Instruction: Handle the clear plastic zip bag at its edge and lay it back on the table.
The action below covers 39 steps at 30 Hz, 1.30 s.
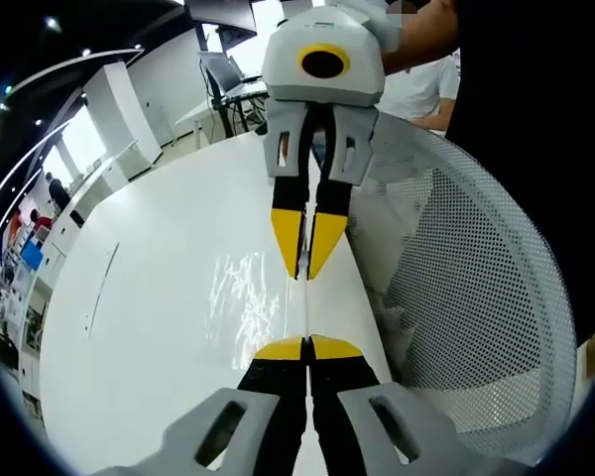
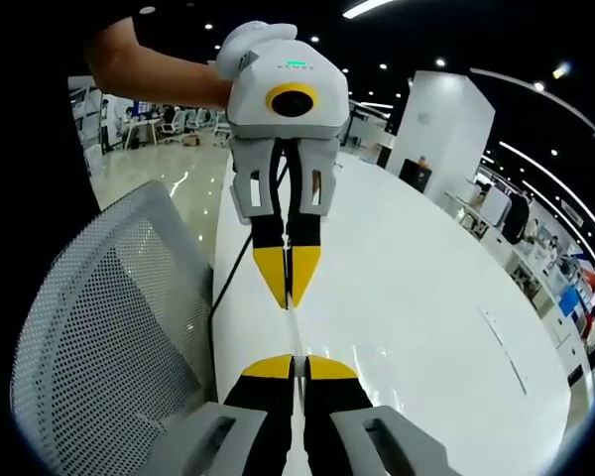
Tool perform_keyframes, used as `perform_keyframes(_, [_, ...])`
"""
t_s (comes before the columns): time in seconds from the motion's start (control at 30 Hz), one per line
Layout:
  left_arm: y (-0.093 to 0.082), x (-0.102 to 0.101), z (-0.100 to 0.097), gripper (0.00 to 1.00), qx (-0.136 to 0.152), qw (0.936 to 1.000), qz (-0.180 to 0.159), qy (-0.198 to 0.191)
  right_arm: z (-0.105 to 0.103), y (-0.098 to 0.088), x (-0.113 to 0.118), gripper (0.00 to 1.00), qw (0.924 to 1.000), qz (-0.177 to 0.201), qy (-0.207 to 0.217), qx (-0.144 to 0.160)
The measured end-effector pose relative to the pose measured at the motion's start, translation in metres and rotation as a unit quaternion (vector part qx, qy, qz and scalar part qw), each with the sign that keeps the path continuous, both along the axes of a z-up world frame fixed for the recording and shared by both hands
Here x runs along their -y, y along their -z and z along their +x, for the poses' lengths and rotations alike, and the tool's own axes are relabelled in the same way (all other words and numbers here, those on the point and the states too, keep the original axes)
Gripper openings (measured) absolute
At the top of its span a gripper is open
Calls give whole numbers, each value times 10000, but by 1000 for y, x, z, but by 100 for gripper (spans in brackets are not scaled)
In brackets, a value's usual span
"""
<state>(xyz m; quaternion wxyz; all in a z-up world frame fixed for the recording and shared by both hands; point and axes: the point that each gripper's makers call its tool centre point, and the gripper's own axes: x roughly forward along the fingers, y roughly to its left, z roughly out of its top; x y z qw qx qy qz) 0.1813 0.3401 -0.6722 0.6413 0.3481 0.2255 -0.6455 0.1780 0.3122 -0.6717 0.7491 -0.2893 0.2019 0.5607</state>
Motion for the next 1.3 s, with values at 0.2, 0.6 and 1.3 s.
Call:
perform_keyframes(0.2, [0,-1,1,0,-2,10000,4,-18,0,0,1,0,10000,-13,-5,-2])
perform_keyframes(0.6, [2,-7,2,0,-16,10000,55,-79,1,1,6,0,10000,-14,58,-22])
perform_keyframes(1.3, [0,-10,4,0,-4,9999,75,-116,3,0,8,0,9999,25,119,-6])
